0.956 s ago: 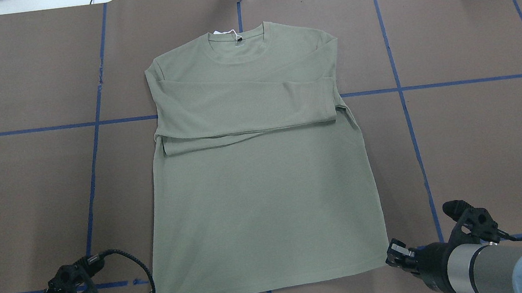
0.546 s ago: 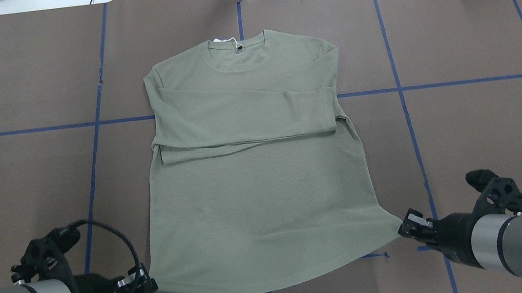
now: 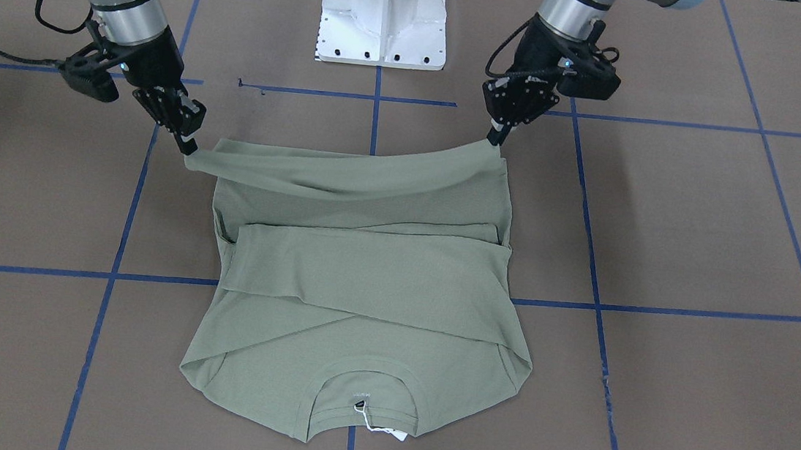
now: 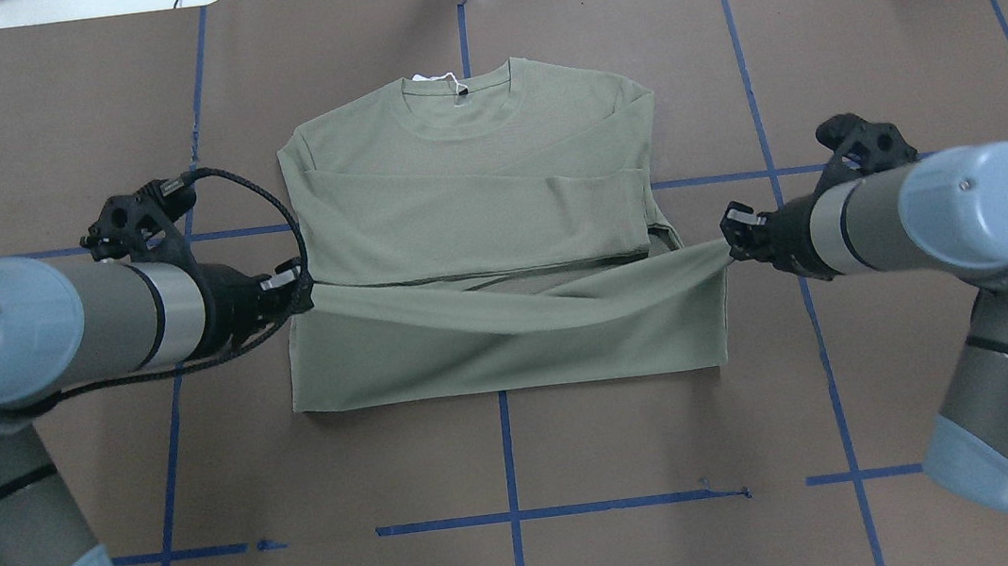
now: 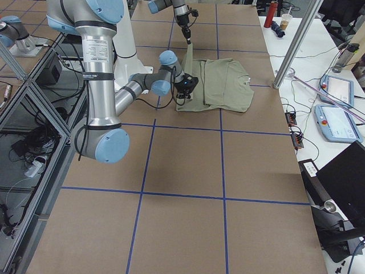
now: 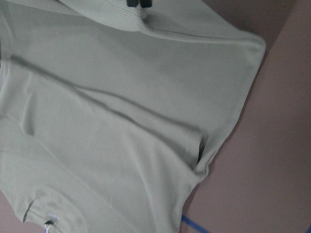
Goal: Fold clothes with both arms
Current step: 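Lift the hem with both grippers and fold it toward the collar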
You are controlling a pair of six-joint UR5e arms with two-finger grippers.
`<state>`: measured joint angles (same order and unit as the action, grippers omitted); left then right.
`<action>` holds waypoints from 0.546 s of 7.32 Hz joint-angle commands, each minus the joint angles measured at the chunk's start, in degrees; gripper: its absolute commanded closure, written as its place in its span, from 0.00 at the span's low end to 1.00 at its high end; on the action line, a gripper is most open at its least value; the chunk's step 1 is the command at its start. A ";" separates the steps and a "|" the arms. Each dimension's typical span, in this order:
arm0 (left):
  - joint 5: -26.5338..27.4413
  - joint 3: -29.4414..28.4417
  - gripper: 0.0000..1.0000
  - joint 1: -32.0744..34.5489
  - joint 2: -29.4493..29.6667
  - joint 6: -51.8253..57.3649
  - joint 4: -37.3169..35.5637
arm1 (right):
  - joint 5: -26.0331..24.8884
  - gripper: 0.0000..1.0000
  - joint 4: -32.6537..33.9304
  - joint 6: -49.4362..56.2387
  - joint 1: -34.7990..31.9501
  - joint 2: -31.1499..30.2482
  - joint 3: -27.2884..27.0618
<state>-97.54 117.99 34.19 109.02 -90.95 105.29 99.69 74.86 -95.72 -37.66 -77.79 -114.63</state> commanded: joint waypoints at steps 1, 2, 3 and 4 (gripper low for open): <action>-1.08 -11.85 1.00 9.37 4.95 8.83 3.76 | 1.65 1.00 6.09 10.18 -8.72 13.24 14.36; -0.99 -19.65 1.00 10.18 7.67 9.38 9.35 | 1.65 1.00 5.82 13.94 -9.79 17.81 21.39; -0.90 -26.08 1.00 10.54 10.05 9.38 14.11 | 1.48 1.00 5.47 14.59 -10.32 22.81 29.12; -0.64 -30.93 1.00 10.63 11.72 9.38 17.55 | 1.30 1.00 3.56 14.59 -10.94 25.82 34.16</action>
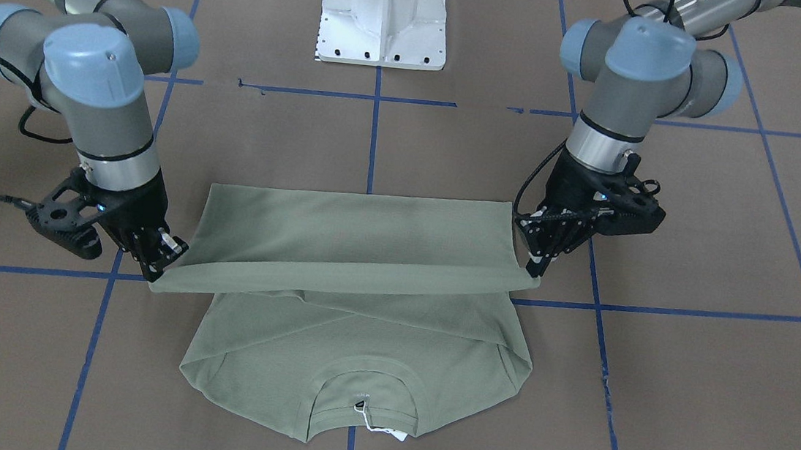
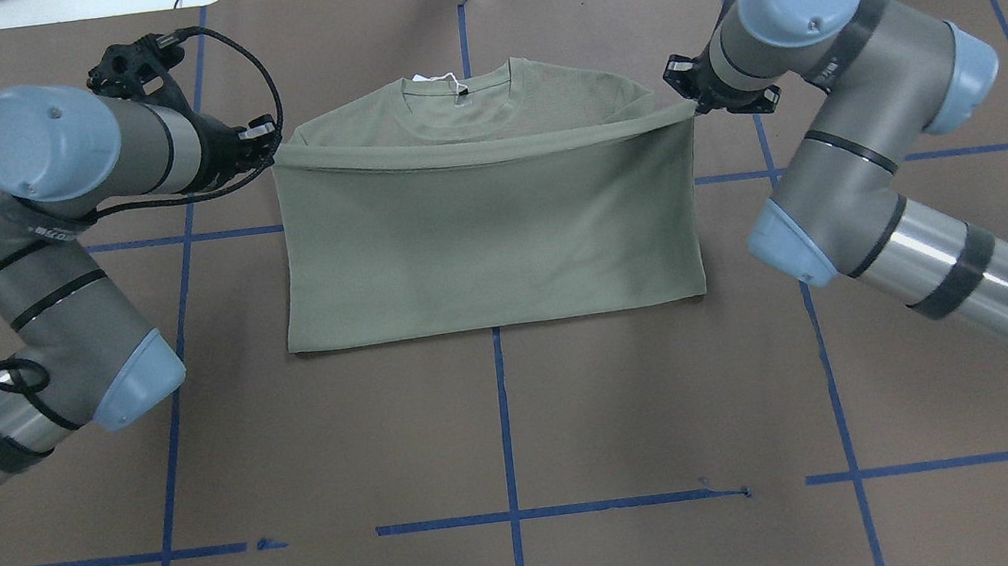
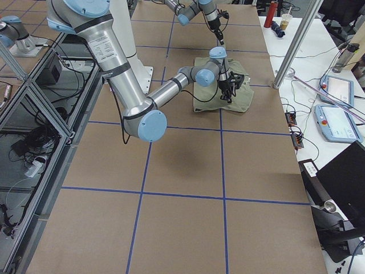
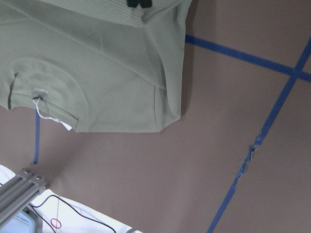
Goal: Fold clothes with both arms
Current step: 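Lift the hem with both grippers and fold it toward the collar, then lay the hem down at the collar and open both grippers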
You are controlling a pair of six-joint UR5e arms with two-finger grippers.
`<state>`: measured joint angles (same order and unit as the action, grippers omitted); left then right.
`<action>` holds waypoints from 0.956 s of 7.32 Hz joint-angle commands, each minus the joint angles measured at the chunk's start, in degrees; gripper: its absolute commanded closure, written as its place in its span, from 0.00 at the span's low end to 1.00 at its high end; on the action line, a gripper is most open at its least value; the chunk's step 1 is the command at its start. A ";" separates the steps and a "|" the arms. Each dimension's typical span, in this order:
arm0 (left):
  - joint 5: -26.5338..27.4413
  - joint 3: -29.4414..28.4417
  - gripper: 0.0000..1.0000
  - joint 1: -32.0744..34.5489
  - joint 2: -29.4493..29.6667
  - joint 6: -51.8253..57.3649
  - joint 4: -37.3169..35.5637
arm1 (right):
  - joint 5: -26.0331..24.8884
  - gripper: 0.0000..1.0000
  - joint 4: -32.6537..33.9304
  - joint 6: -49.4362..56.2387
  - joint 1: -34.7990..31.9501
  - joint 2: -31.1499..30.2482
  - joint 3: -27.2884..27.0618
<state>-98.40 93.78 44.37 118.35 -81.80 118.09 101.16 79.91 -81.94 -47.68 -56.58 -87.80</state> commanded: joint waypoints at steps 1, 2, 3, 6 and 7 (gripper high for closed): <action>0.49 -10.08 1.00 0.46 3.63 0.33 7.30 | -0.44 1.00 -5.78 0.90 -1.19 5.25 11.56; 0.58 -12.89 1.00 0.72 3.90 0.33 9.85 | -0.44 1.00 -8.43 0.90 -1.54 7.95 15.95; 0.66 -15.18 1.00 0.72 4.08 0.33 13.18 | -0.70 1.00 -8.63 0.90 -1.54 9.80 19.04; 1.36 -16.87 1.00 0.72 4.43 0.50 14.35 | -1.23 0.91 -8.63 0.82 -1.19 10.09 19.60; 1.45 -17.49 1.00 0.72 4.52 1.11 15.05 | -1.23 0.90 -8.63 0.82 -1.10 10.00 19.60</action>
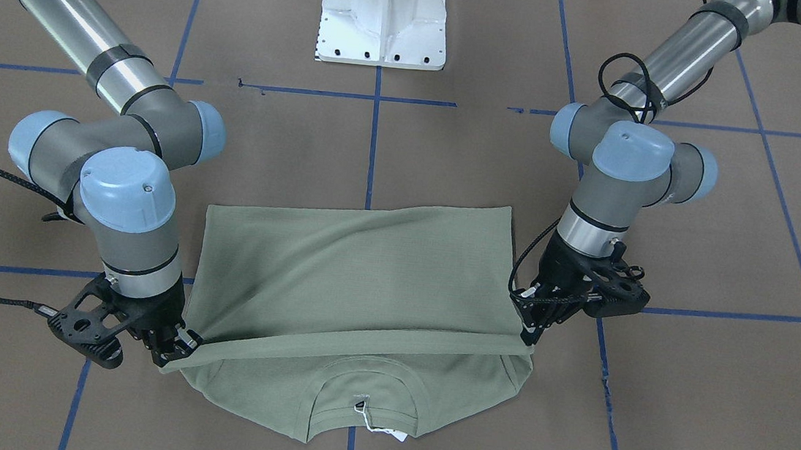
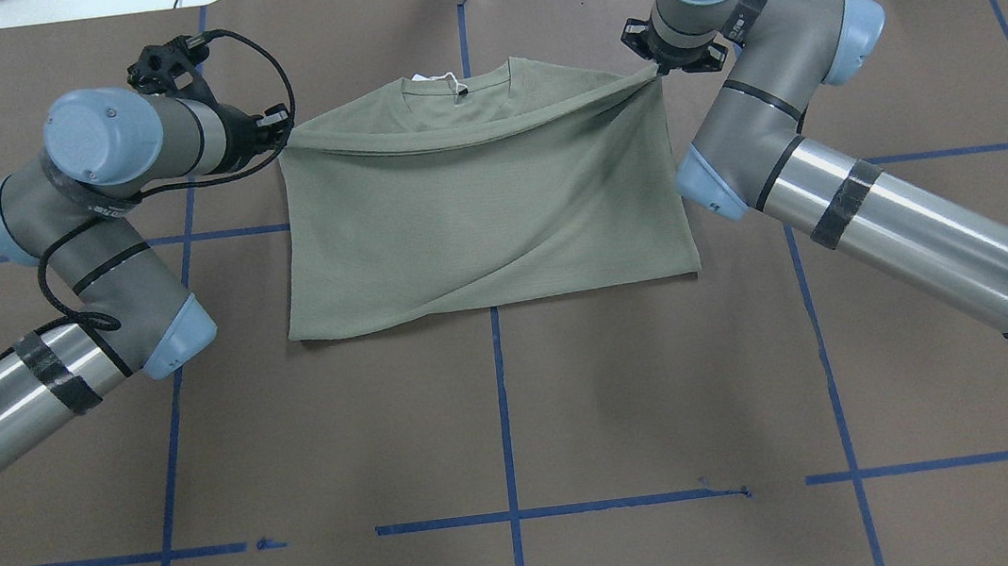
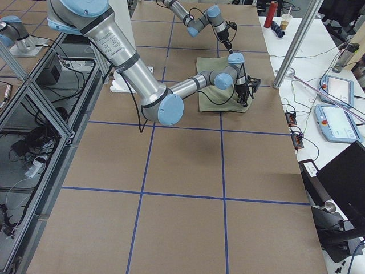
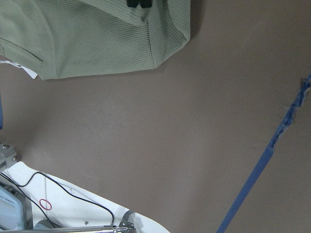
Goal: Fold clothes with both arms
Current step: 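Lay the hem down at the collar and open both grippers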
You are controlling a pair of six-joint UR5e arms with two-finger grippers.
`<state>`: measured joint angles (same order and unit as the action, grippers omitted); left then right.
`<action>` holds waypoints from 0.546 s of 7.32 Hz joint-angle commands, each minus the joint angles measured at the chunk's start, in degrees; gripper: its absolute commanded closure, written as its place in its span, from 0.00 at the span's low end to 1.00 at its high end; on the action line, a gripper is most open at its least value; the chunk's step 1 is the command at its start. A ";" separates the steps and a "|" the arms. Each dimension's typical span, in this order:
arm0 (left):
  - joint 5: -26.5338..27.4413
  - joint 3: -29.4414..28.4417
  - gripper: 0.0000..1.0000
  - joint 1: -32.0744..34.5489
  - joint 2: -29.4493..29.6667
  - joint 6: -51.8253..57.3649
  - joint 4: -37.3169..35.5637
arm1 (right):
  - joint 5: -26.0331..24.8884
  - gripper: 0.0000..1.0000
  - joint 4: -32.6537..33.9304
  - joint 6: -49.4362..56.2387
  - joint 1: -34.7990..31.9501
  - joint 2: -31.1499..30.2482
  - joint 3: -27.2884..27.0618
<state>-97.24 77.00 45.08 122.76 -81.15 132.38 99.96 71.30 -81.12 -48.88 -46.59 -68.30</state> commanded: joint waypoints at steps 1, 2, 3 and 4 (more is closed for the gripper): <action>0.30 -0.80 1.00 0.00 0.46 0.99 0.86 | -0.11 0.90 -0.02 0.00 0.19 -0.08 0.10; 0.82 -0.80 1.00 0.09 1.16 1.08 1.21 | -0.11 0.90 -0.02 -0.09 0.28 -0.08 0.10; 1.17 -1.06 1.00 0.61 2.04 1.17 1.21 | -0.11 0.90 -0.02 -0.09 0.37 -0.16 0.10; 1.09 -1.06 1.00 1.32 2.48 2.04 1.13 | -0.11 0.90 -0.02 -0.09 0.45 -0.34 0.10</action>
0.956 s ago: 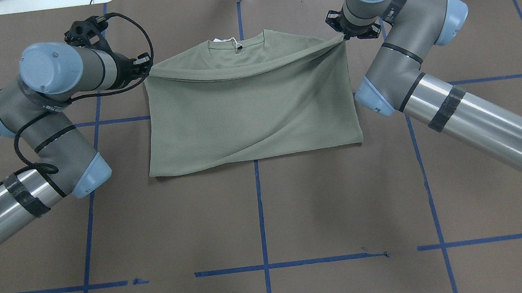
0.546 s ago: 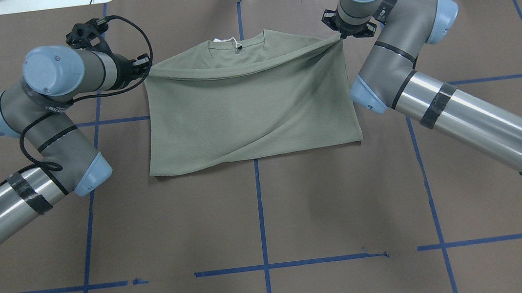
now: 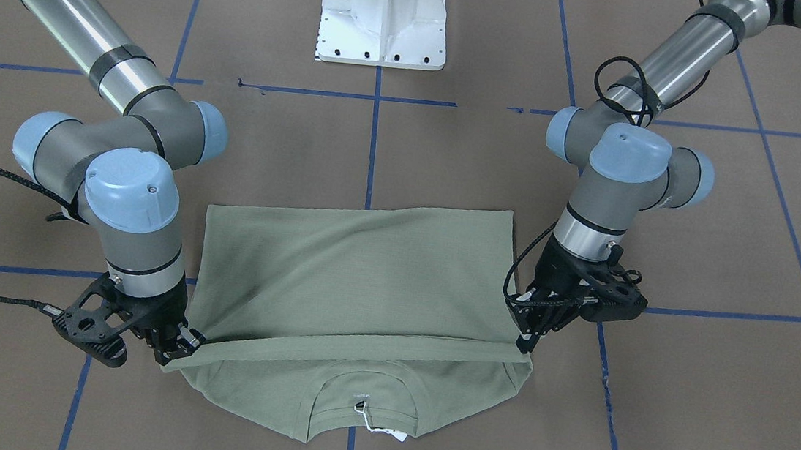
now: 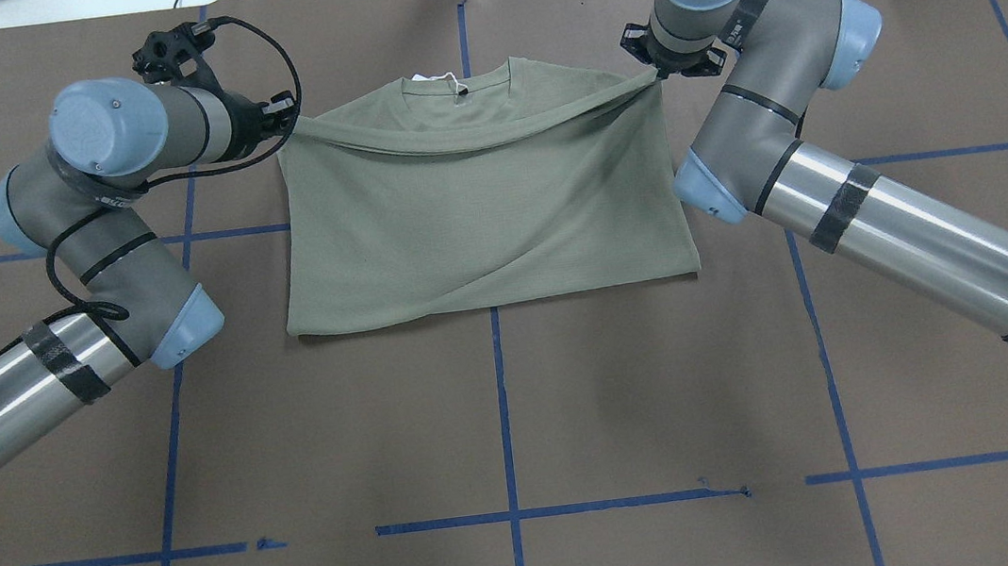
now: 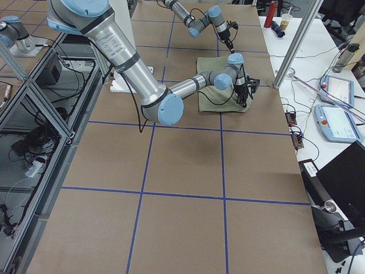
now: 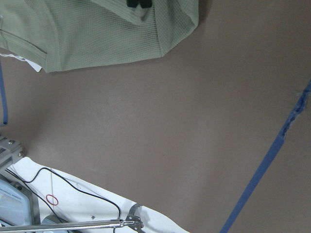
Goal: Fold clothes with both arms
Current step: 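Lay the hem down at the collar and open both grippers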
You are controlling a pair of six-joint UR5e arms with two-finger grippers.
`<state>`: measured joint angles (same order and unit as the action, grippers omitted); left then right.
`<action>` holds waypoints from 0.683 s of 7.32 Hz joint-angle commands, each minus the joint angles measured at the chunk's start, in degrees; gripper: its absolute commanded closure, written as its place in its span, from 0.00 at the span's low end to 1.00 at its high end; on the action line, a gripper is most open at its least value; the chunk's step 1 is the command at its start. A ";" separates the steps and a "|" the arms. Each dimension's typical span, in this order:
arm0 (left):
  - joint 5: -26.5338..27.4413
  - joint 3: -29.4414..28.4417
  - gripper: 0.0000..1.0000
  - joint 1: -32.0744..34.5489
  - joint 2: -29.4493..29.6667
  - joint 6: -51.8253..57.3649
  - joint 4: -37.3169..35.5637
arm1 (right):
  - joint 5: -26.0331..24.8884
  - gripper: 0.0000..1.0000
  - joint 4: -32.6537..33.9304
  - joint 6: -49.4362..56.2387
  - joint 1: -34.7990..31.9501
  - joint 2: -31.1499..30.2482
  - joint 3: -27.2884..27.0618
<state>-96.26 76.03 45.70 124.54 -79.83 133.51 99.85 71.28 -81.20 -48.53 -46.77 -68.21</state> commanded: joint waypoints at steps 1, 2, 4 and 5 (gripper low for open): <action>0.20 -1.23 1.00 0.96 0.70 1.42 0.08 | 0.00 0.89 -0.09 -0.01 0.11 -0.25 -0.08; 0.20 -1.76 1.00 0.97 0.96 1.52 0.25 | 0.00 0.89 -0.09 -0.01 0.11 -0.25 0.00; 0.29 -3.17 0.76 0.97 1.14 1.60 1.13 | 0.00 0.78 -0.09 -0.01 0.11 -0.25 0.00; 0.29 -3.35 0.71 0.97 1.14 1.78 1.22 | -0.87 0.52 0.00 -0.10 0.63 -0.07 0.00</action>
<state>-96.01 73.13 46.66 125.62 -78.23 134.39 99.62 71.21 -81.23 -48.26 -46.98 -68.21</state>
